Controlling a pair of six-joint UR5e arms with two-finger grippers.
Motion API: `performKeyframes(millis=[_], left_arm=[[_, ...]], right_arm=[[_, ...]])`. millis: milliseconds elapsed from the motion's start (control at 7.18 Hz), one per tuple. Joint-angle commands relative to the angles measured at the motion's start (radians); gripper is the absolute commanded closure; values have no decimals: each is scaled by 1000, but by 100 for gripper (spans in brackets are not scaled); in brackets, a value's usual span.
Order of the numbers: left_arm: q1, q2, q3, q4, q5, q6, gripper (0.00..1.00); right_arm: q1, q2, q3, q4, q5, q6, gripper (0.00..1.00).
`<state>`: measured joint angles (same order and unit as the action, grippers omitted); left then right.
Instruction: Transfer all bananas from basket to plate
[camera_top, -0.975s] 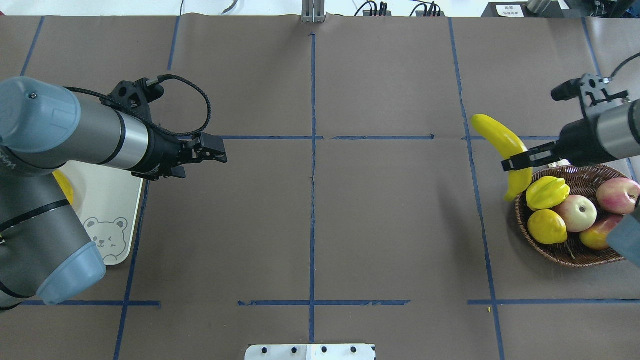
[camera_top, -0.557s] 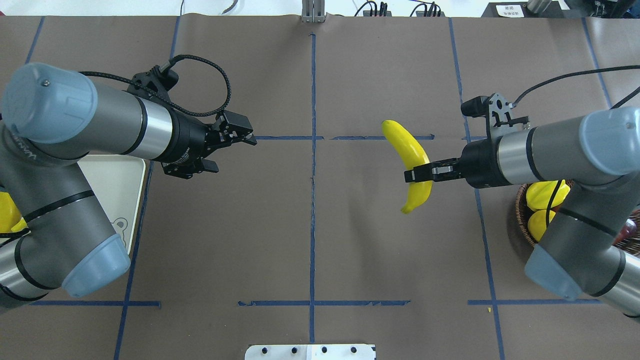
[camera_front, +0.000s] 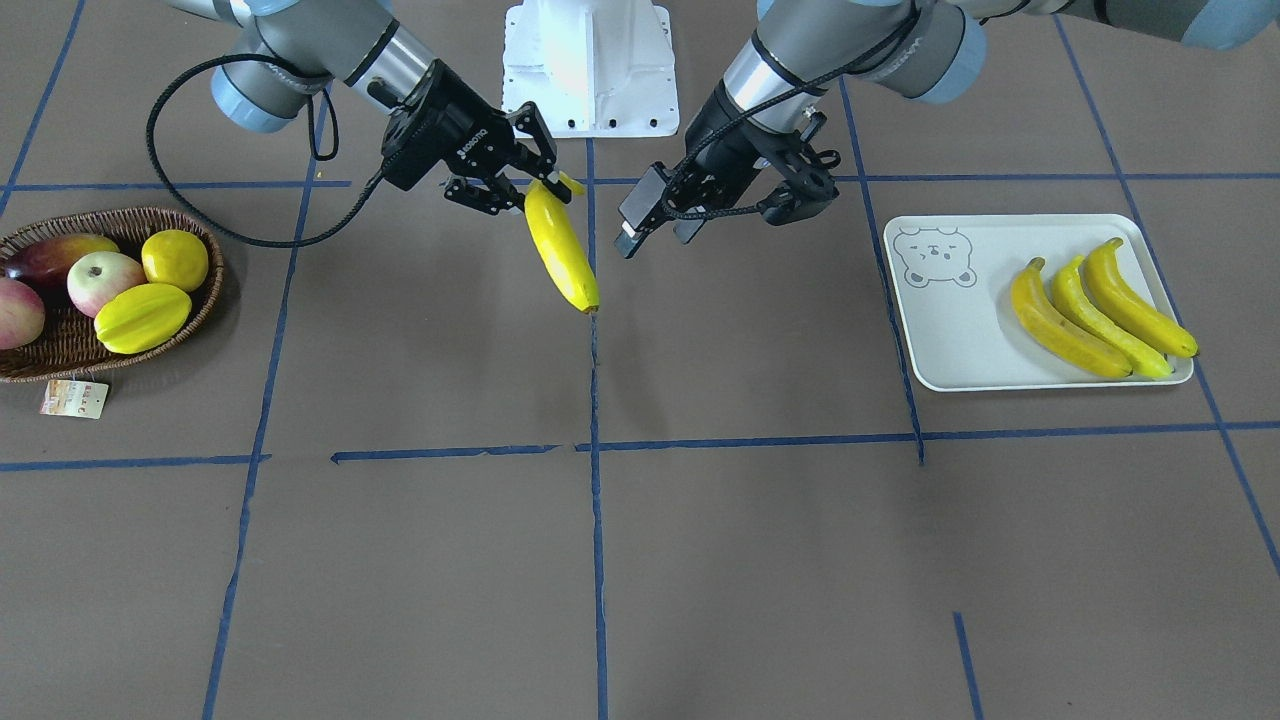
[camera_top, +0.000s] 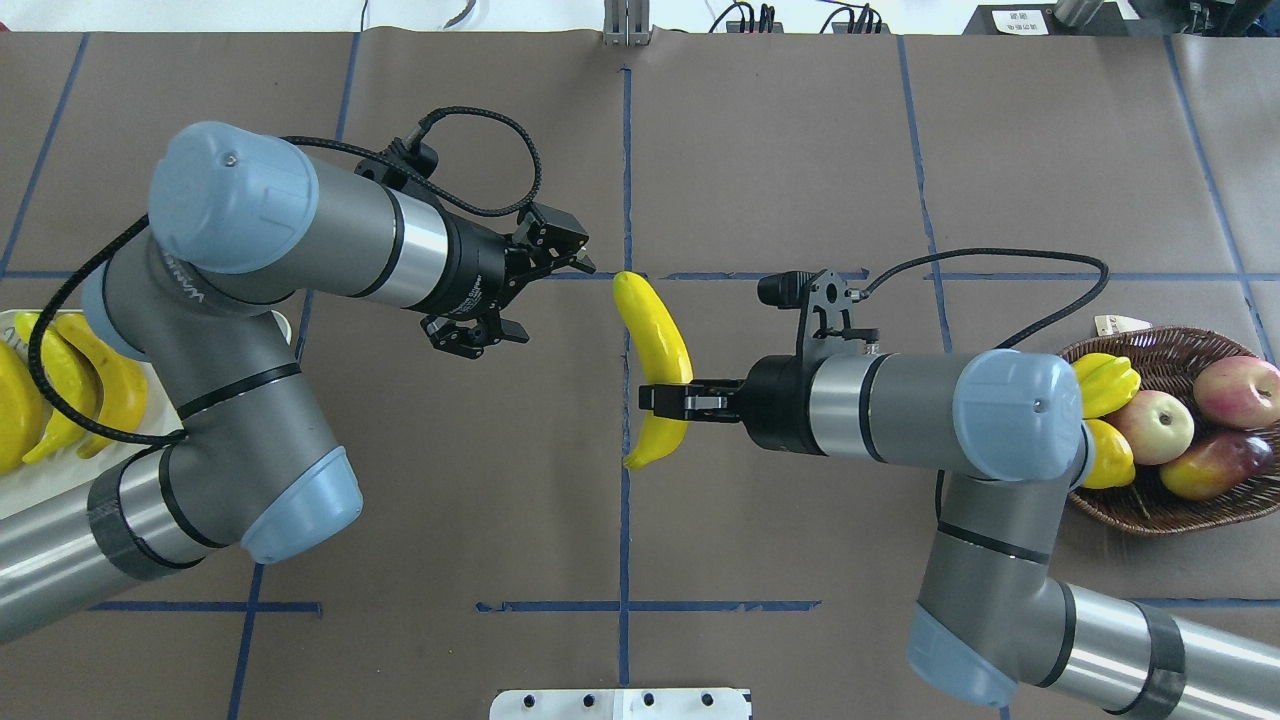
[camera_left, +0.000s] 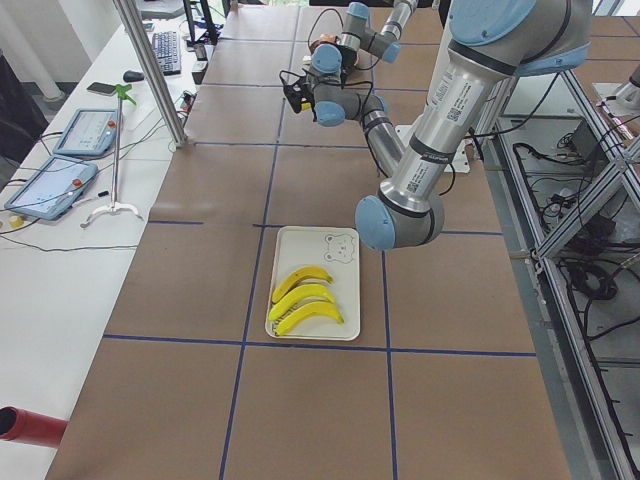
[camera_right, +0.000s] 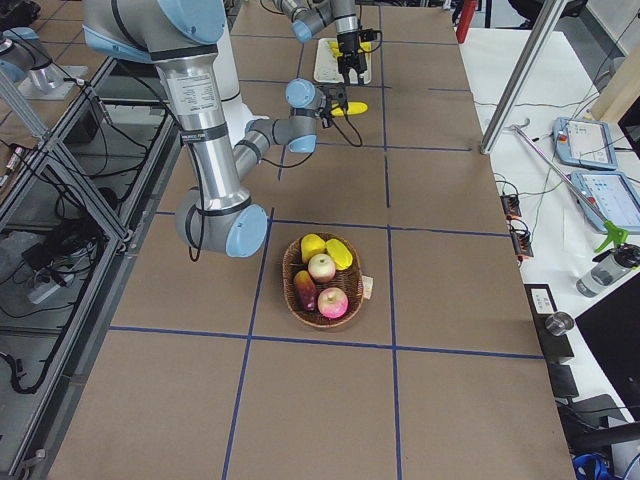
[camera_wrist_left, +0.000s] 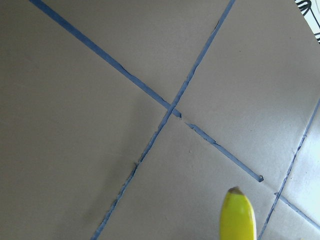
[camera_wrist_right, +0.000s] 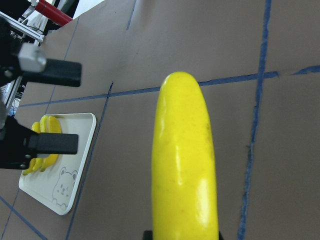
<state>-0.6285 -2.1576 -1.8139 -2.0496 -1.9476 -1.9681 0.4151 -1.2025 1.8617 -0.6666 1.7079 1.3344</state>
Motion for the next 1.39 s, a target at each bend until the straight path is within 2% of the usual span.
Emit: performKeyframes(millis=[0,279,418,557,697,836,975,1114,1254], left_arm=[[13,-34,53,-37,4,-23,0],[36,-36,62,-38,4,-23,0],[49,-36,62,-38,4,-23,4],[55,-35,61,-41,4,-53,19],[55,-36,59,-43,3,-67,43],[55,-36,59,-41,3,-67,72],[55,-35,58,-43,3,-66,96],[53,-30,56,-43,3,-61,100],[53,-27,53,-40,3,-61,100]], right_arm=[[-42,31,-3,-5,-37,6,100],[-45,32,-2,-2,-37,6,98],[-44,32,-2,-2,-37,6,97],[-44,32,-2,-2,-37,6,97],[-44,34,-2,-2,-37,6,96],[-42,34,-2,-2,-37,6,85],[-42,32,-4,-5,-37,6,34],[-41,32,-3,-7,-37,22,1],[-38,32,-1,-7,-34,32,0]])
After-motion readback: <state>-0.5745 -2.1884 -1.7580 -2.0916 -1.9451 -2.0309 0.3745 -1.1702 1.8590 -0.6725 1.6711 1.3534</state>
